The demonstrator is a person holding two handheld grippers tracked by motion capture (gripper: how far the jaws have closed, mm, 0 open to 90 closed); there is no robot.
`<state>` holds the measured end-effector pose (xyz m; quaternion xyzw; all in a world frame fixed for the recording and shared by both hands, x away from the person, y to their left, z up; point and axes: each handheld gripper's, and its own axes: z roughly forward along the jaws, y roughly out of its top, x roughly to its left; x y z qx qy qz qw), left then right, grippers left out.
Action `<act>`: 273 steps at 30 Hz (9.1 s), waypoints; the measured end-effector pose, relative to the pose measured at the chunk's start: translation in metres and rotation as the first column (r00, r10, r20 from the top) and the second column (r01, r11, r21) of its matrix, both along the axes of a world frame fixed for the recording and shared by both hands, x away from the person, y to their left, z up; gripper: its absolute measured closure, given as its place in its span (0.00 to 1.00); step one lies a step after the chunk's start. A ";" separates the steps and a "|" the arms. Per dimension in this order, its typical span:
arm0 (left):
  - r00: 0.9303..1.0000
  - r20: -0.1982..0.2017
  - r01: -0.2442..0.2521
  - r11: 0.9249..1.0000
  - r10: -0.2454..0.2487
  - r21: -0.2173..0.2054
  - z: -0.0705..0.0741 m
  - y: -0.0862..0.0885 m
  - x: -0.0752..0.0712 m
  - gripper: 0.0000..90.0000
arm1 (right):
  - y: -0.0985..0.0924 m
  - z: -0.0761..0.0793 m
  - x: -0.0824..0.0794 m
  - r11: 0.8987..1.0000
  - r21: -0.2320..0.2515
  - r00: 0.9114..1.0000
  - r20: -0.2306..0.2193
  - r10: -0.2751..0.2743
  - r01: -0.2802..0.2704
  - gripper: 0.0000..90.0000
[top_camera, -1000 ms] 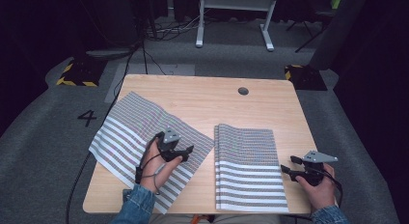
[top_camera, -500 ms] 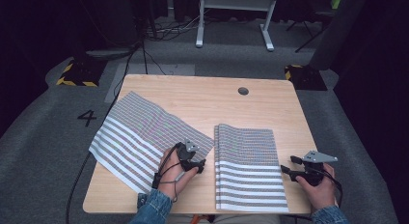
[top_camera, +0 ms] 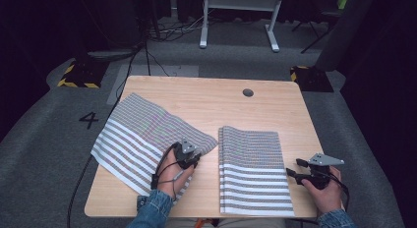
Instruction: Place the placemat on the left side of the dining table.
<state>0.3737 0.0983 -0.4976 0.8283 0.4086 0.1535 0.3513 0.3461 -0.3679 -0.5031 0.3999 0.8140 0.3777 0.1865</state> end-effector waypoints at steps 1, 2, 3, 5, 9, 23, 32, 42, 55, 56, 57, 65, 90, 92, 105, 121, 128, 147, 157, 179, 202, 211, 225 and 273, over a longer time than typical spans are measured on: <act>1.000 -0.015 -0.007 1.000 0.007 -0.016 0.002 0.004 0.003 0.94 | 0.000 0.000 0.000 1.000 0.000 1.000 0.000 0.000 0.000 0.40; 1.000 -0.015 -0.007 1.000 0.007 -0.016 0.002 0.004 0.003 0.94 | 0.000 0.000 0.000 1.000 -0.003 1.000 -0.001 0.000 0.000 0.40; 1.000 -0.009 -0.006 1.000 0.006 -0.028 0.003 0.005 0.004 0.95 | 0.000 0.000 0.000 1.000 -0.004 1.000 -0.002 0.000 0.000 0.40; 1.000 -0.002 -0.003 0.999 0.003 -0.047 0.004 0.007 0.005 0.96 | 0.000 0.000 0.000 1.000 -0.003 1.000 -0.001 0.000 0.000 0.40; 0.996 0.084 0.029 0.993 -0.019 -0.117 0.018 0.013 -0.002 0.97 | 0.000 0.000 0.000 1.000 0.000 1.000 0.000 0.000 0.000 0.40; 0.926 0.145 0.369 0.916 -0.348 -0.158 0.051 -0.013 -0.059 0.97 | 0.000 0.000 0.000 1.000 0.000 1.000 0.000 0.000 0.000 0.40; 0.906 -0.022 0.390 0.853 -0.423 -0.347 0.046 -0.009 -0.081 0.54 | 0.000 0.000 0.000 1.000 -0.001 1.000 -0.001 0.001 -0.001 0.40; 0.997 0.056 0.062 0.982 -0.053 -0.178 0.036 0.035 -0.071 0.41 | 0.000 0.000 0.000 1.000 -0.004 1.000 -0.002 0.000 0.000 0.40; 0.961 -0.004 -0.278 0.959 0.278 -0.052 0.009 0.097 -0.089 0.40 | 0.000 0.000 0.000 1.000 -0.004 1.000 -0.002 0.003 -0.003 0.40; 0.954 -0.017 -0.299 0.954 0.298 -0.033 0.007 0.100 -0.092 0.39 | 0.000 0.000 0.000 1.000 -0.004 1.000 -0.002 0.004 -0.004 0.40; 0.944 -0.037 -0.328 0.945 0.327 -0.020 0.004 0.102 -0.095 0.39 | 0.000 0.000 0.000 1.000 -0.004 1.000 -0.001 0.004 -0.004 0.40; 0.912 -0.104 -0.397 0.918 0.396 0.008 0.004 0.101 -0.106 0.29 | 0.000 0.000 0.000 1.000 -0.004 1.000 -0.001 0.004 -0.004 0.39; 0.942 0.006 -0.335 0.942 0.335 -0.018 -0.003 0.083 -0.112 0.75 | 0.000 0.000 0.000 1.000 -0.004 1.000 -0.002 0.012 -0.012 0.38; 0.942 0.000 -0.336 0.941 0.336 -0.032 -0.003 0.084 -0.111 0.81 | 0.000 0.000 0.000 1.000 -0.004 1.000 -0.002 0.012 -0.012 0.38; 0.959 -0.048 -0.281 0.954 0.278 -0.103 0.028 0.107 -0.089 0.96 | 0.000 0.000 0.000 1.000 -0.004 1.000 -0.003 0.011 -0.011 0.38; 0.979 -0.003 -0.205 0.979 0.205 0.005 0.053 0.156 -0.011 0.95 | 0.000 0.000 0.000 1.000 -0.004 1.000 -0.004 0.012 -0.012 0.38; 0.977 -0.018 -0.213 0.977 0.213 -0.006 0.051 0.172 0.010 0.95 | 0.000 0.000 0.000 1.000 -0.003 1.000 -0.004 0.012 -0.012 0.38; 0.941 0.038 -0.327 0.933 0.336 -0.152 0.052 0.170 -0.013 0.42 | 0.000 0.000 0.000 1.000 -0.003 1.000 -0.003 0.013 -0.013 0.38; 0.944 -0.008 -0.330 0.941 0.330 -0.071 0.031 0.134 -0.082 0.38 | 0.000 0.000 0.000 1.000 -0.003 1.000 -0.005 0.015 -0.015 0.38; 0.881 -0.105 -0.454 0.887 0.461 0.083 0.008 0.129 -0.115 0.41 | 0.000 0.000 0.000 1.000 -0.004 1.000 -0.005 0.016 -0.016 0.37; 0.865 -0.094 -0.491 0.870 0.493 0.039 0.025 0.178 -0.111 0.97 | 0.001 0.000 0.000 1.000 -0.003 1.000 -0.005 0.016 -0.016 0.37; 0.856 -0.105 -0.504 0.862 0.507 0.054 0.026 0.190 -0.115 0.96 | 0.001 0.000 0.000 1.000 -0.003 1.000 -0.005 0.016 -0.016 0.37; 0.882 -0.024 -0.469 0.882 0.470 0.045 0.018 0.158 -0.113 0.37 | 0.001 0.000 0.000 1.000 -0.003 1.000 -0.005 0.016 -0.016 0.37; 0.895 0.056 -0.441 0.897 0.442 -0.026 0.057 0.144 -0.113 0.36 | 0.001 0.000 0.000 1.000 -0.002 1.000 -0.008 0.020 -0.020 0.36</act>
